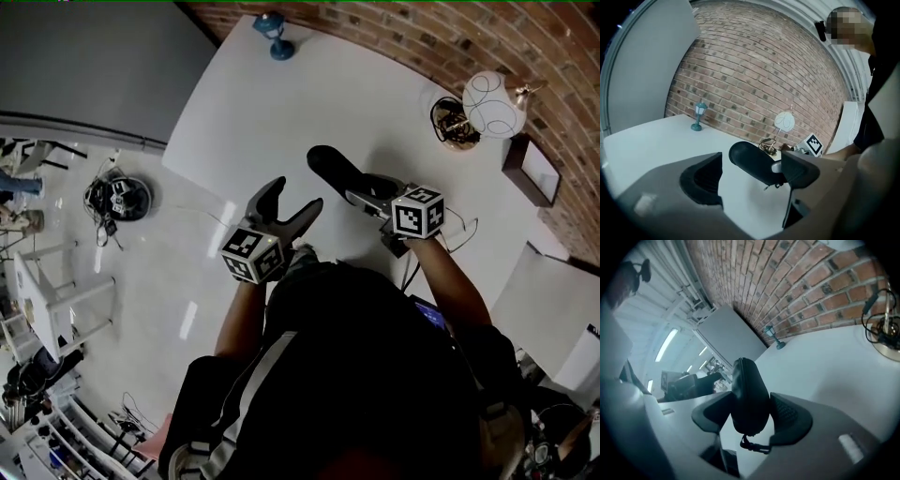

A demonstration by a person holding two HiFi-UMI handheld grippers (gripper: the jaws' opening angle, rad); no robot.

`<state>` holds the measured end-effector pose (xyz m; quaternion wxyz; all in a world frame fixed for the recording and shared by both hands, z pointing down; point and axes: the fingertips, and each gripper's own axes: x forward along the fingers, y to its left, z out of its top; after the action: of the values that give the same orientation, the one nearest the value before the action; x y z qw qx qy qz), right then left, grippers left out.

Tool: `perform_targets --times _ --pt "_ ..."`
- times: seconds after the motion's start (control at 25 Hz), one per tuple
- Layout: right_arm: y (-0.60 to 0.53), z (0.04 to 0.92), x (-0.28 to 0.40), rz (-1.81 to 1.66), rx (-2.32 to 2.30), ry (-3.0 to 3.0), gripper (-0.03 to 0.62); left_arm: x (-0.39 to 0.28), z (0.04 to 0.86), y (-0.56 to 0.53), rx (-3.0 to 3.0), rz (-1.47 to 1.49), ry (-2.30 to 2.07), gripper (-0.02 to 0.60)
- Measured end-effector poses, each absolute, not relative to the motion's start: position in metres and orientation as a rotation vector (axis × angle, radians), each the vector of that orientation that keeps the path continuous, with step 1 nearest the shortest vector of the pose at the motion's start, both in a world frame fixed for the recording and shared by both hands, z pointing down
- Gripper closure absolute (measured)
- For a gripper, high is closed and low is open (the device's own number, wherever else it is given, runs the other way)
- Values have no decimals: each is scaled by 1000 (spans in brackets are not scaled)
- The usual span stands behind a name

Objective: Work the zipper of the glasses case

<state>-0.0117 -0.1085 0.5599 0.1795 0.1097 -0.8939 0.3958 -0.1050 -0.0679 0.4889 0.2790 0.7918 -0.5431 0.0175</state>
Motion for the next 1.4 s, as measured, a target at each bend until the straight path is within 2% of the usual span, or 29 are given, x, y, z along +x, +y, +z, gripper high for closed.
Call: perform_targets --times 0.32,0.6,1.0,1.2,1.4 --pt "-118 522 -23 1451 435 -2601 341 -109 470 -105 2200 -130 -1264 187" --pt "-114 473 -41 1773 335 -2695 341 -106 455 -129 2133 -439 -1017 190" --pt "-101 458 -48 1840 272 -2717 341 -81 440 -136 2158 -516 -792 201" --pt "-94 454 -57 1897 171 -2704 341 -79 432 -132 2156 -544 -761 285" --pt "-86 452 -66 1954 58 -2673 341 -84 426 -129 2167 -567 -748 299"
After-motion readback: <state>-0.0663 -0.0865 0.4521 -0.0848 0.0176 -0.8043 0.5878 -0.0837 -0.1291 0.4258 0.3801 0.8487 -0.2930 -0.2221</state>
